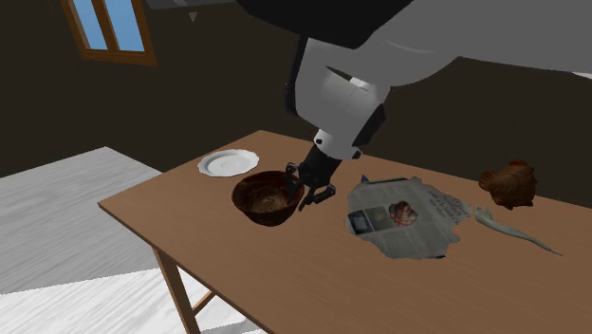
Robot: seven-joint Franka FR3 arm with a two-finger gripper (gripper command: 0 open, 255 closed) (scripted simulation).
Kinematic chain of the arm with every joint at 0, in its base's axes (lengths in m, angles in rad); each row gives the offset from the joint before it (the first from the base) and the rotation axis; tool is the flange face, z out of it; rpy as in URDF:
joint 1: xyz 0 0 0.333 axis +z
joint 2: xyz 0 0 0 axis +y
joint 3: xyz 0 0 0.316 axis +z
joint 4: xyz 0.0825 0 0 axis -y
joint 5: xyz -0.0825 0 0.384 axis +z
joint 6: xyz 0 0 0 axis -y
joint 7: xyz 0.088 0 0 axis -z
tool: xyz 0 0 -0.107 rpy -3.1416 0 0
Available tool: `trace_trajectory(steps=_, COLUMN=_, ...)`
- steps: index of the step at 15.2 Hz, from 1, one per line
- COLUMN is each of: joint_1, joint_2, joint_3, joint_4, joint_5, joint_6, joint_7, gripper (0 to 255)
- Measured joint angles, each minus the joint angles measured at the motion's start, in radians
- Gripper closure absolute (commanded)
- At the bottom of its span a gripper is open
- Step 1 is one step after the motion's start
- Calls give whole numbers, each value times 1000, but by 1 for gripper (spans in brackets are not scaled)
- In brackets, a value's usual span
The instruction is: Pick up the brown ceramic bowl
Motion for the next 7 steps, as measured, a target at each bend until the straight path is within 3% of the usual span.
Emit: trace_trajectory(steps=7, joint_1=-2, joint_2=-46, joint_3=-3, joint_4=23, joint_5=-11, joint_6=-63, joint_7=31, gripper=255)
